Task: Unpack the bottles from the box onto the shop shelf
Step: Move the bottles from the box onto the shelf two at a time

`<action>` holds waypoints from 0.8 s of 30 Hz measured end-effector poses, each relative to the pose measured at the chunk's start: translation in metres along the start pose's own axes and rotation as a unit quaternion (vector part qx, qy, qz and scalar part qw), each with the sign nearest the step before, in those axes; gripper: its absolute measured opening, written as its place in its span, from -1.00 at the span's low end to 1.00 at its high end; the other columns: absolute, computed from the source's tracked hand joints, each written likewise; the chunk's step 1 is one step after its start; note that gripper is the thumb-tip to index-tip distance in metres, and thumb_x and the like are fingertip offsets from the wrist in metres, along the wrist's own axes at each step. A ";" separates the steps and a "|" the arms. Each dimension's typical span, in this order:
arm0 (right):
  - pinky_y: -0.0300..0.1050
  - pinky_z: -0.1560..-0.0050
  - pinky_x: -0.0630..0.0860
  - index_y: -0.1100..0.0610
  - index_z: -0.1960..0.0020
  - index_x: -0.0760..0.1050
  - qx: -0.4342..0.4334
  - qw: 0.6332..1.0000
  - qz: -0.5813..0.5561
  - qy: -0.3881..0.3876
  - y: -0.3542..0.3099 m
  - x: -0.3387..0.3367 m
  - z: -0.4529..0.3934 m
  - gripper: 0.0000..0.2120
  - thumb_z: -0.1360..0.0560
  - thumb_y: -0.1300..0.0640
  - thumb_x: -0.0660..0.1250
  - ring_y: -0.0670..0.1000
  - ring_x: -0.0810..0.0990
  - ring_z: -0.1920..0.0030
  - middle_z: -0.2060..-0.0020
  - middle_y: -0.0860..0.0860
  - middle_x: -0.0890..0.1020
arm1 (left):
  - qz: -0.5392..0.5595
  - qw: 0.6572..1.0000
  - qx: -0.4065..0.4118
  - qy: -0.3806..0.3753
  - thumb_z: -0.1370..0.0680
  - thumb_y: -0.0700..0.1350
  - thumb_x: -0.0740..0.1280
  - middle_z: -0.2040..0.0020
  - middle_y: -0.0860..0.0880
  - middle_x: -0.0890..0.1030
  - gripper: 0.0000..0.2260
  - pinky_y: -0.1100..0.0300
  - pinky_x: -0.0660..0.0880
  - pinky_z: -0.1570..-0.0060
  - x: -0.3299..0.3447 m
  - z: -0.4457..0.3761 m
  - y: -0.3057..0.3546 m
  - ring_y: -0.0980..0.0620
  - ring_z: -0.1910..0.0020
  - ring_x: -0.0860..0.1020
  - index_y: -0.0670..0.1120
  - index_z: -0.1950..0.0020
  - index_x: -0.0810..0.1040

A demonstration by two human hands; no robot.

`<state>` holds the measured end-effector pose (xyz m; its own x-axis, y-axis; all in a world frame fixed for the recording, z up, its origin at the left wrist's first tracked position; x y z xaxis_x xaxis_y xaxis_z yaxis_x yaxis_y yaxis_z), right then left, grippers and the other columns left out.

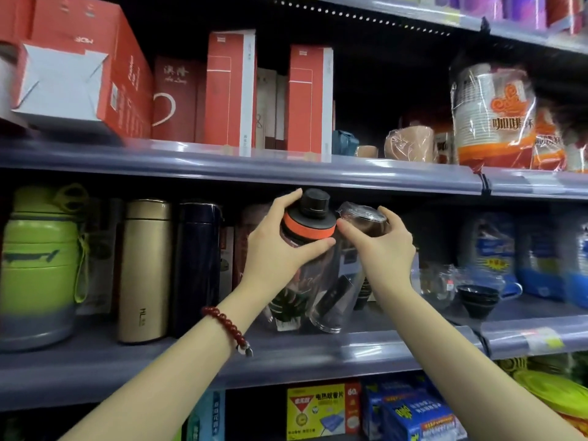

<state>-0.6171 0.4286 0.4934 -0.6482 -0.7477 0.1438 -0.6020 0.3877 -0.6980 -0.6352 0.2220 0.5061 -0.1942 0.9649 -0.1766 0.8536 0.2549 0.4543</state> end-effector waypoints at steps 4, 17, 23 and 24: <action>-0.04 -0.32 0.41 0.09 -0.44 0.33 0.028 1.000 0.009 -0.001 0.007 0.007 -0.011 -0.17 -0.29 -0.13 0.55 0.03 0.46 -0.32 -0.28 0.00 0.52 | 0.004 0.999 -0.029 -0.023 -0.28 0.12 0.54 -0.07 0.29 0.55 -0.39 0.44 0.36 -0.08 0.006 -0.019 -0.011 0.22 -0.16 0.50 0.24 -0.27 0.38; -0.19 -0.05 0.39 0.10 -0.34 0.39 0.020 0.994 0.058 -0.089 0.017 0.043 -0.025 -0.33 -0.34 -0.10 0.52 -0.02 0.53 -0.12 -0.08 -0.05 0.56 | 0.060 0.985 -0.164 0.004 -0.38 0.20 0.43 -0.36 0.04 0.46 -0.34 0.19 0.34 -0.24 0.017 -0.046 -0.073 -0.01 -0.35 0.42 0.16 -0.43 0.30; -0.19 -0.07 0.45 0.06 -0.45 0.28 0.035 0.984 0.080 -0.152 0.043 0.052 -0.013 -0.22 -0.35 -0.14 0.50 -0.01 0.52 -0.18 -0.19 -0.03 0.55 | 0.058 0.984 -0.163 -0.047 -0.47 0.27 0.28 -0.54 0.04 0.20 -0.26 0.11 0.17 -0.38 0.018 -0.031 -0.081 0.00 -0.50 0.21 0.10 -0.54 0.03; -0.13 -0.13 0.45 0.06 -0.46 0.26 0.051 0.982 0.081 -0.164 0.049 0.051 -0.010 -0.20 -0.34 -0.16 0.50 0.02 0.51 -0.22 -0.24 0.00 0.53 | 0.057 0.982 -0.171 -0.058 -0.47 0.28 0.28 -0.55 0.04 0.17 -0.24 0.08 0.15 -0.42 0.017 -0.026 -0.083 0.00 -0.51 0.18 0.08 -0.55 0.00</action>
<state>-0.6846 0.4150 0.4736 -0.5366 -0.8204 -0.1978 -0.4423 0.4730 -0.7620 -0.7226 0.2193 0.4881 -0.0344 0.9798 -0.1971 0.6512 0.1716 0.7393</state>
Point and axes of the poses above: each hand's wrist, its own z-axis away from the middle knuckle, its own x-axis out of the palm, y = z × x, the point moved 9 cm from there along -z, towards the middle knuckle
